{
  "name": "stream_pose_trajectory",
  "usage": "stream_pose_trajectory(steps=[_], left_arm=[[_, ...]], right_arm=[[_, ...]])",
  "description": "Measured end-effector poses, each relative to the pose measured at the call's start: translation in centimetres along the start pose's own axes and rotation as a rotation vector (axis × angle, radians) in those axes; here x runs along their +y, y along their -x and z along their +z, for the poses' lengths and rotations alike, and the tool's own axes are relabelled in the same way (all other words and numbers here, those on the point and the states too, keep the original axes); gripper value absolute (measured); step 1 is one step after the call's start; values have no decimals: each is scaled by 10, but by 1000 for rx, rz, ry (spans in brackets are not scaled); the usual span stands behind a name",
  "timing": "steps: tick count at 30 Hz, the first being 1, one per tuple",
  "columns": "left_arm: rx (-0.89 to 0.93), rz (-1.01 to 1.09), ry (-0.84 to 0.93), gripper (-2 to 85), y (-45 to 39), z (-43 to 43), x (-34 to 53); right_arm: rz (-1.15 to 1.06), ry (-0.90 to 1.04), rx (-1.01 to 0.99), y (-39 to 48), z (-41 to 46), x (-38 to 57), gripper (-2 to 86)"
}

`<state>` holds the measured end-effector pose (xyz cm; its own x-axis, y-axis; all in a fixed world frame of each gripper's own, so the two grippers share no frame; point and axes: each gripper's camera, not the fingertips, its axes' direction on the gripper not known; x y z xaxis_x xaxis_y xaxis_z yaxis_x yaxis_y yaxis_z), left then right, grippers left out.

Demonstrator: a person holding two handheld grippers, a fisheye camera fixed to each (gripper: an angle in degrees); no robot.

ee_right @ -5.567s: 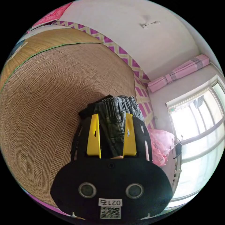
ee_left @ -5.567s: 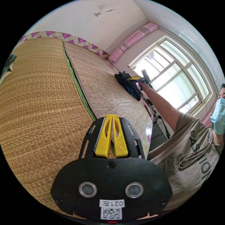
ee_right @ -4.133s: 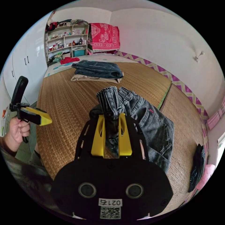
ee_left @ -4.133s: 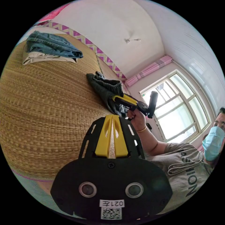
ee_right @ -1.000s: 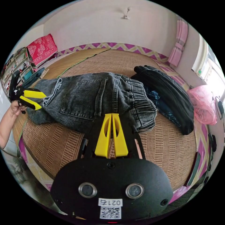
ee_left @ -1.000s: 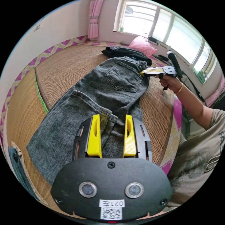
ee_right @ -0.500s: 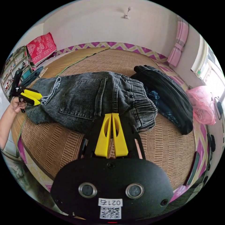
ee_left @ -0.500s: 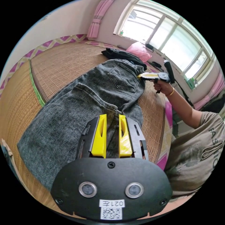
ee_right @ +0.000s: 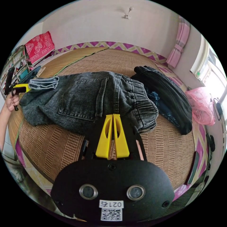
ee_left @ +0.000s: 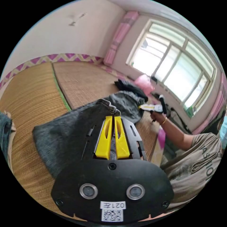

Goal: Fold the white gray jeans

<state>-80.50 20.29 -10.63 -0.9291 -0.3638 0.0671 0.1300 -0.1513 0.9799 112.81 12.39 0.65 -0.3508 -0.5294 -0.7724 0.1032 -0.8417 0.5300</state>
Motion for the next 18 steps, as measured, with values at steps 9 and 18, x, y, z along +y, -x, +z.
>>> stream_pose_trajectory(steps=[9, 18], left_arm=[[-328, -404, -492, -10, 157, -346, 209], [-405, -781, -409, -9, 275, -384, 400]], right_arm=[[1, 2, 1, 1, -6, -11, -10], [-13, 12, 42, 6, -12, -29, -10]])
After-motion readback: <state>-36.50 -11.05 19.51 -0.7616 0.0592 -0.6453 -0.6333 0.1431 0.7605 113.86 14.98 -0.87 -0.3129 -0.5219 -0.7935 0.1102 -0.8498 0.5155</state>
